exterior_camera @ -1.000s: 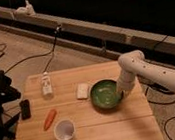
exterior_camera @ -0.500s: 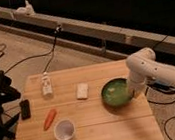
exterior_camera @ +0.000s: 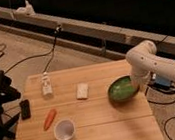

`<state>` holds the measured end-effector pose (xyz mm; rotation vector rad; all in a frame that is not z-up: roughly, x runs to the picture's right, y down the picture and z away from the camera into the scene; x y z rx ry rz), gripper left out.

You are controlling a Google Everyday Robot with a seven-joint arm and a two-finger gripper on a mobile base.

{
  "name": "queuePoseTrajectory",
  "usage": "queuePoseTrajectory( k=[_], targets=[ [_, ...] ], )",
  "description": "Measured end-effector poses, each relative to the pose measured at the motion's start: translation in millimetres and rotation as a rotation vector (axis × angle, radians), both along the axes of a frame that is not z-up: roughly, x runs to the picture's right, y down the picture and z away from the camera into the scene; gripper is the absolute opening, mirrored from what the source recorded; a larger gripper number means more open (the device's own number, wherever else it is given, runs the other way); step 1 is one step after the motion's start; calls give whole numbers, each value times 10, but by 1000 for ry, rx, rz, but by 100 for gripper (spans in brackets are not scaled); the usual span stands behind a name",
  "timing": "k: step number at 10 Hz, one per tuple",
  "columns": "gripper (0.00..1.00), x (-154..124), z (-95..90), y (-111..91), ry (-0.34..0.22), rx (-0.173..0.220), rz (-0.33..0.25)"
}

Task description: Drag the ceramic bowl in a circle

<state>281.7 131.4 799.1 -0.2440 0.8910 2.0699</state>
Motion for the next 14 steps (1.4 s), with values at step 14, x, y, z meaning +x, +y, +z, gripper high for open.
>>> queuePoseTrajectory(
  k=[14],
  targets=[
    [0, -202, -342, 785, 1, -249, -192]
  ],
)
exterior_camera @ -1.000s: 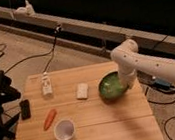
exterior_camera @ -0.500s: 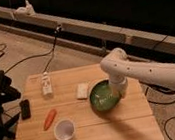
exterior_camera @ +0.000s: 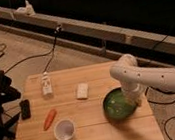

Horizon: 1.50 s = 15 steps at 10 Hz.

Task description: Drag the ceramic bowl in a circle

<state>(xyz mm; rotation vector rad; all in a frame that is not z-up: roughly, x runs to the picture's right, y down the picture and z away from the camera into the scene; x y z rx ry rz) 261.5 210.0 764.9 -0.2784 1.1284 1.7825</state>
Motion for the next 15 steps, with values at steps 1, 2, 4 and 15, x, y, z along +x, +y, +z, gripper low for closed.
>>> queuePoseTrajectory(
  k=[1, 2, 4, 15],
  targets=[
    [0, 124, 101, -110, 37, 5, 9],
    [0, 171, 231, -262, 53, 21, 21],
    [0, 71, 502, -538, 37, 57, 64],
    [0, -836, 145, -75, -432, 3, 363]
  ],
)
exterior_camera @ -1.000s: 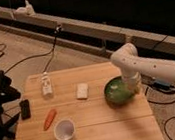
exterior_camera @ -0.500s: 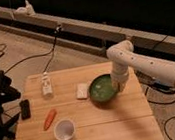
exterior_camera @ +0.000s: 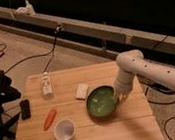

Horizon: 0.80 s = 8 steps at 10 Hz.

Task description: Drag the ceramic bowl in a circle

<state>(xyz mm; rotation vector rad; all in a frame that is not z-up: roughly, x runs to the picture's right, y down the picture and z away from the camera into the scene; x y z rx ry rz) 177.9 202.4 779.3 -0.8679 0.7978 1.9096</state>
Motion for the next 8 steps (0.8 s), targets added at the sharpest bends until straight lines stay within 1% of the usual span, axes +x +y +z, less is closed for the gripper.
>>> queuePoseTrajectory(
  k=[1, 2, 3, 5, 6, 7, 8],
  targets=[
    [0, 222, -34, 84, 28, -16, 27],
    [0, 502, -38, 109, 72, -23, 52],
    [0, 714, -17, 94, 110, -25, 62],
    [0, 1032, 104, -140, 184, 1, 67],
    [0, 1077, 183, -284, 204, 17, 62],
    [0, 1047, 278, -429, 212, 31, 52],
    [0, 957, 360, -527, 207, 40, 39]
  ],
)
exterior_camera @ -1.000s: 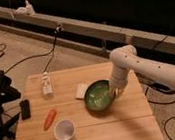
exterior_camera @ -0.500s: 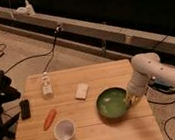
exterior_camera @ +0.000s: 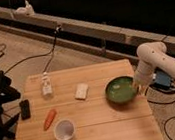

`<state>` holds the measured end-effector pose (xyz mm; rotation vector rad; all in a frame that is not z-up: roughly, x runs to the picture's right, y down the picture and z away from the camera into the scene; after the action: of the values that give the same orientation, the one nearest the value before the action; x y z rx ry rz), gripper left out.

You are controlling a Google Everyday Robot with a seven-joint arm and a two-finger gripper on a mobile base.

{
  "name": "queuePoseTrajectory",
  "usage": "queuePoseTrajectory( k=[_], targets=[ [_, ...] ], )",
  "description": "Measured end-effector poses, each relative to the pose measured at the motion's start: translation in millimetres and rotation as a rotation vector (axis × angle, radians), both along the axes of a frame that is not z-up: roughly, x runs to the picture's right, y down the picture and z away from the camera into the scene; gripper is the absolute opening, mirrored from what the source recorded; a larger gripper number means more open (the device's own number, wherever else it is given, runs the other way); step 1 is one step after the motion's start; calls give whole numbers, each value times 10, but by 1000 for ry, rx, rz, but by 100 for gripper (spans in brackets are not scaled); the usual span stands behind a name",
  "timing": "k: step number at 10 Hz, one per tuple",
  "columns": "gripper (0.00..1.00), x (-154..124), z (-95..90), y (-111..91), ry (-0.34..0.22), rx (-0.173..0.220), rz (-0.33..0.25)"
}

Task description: Drag the ceramic bowl in a circle

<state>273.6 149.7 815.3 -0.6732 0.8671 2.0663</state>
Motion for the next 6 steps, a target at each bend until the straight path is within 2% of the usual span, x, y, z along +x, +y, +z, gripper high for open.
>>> queuePoseTrajectory(
  k=[1, 3, 4, 6],
  targets=[
    [0, -194, 74, -79, -28, 5, -21],
    [0, -524, 95, -74, -99, 7, -50],
    [0, -673, 39, -3, -140, 3, -64],
    [4, -750, -78, 137, -172, 1, -61]
  ],
)
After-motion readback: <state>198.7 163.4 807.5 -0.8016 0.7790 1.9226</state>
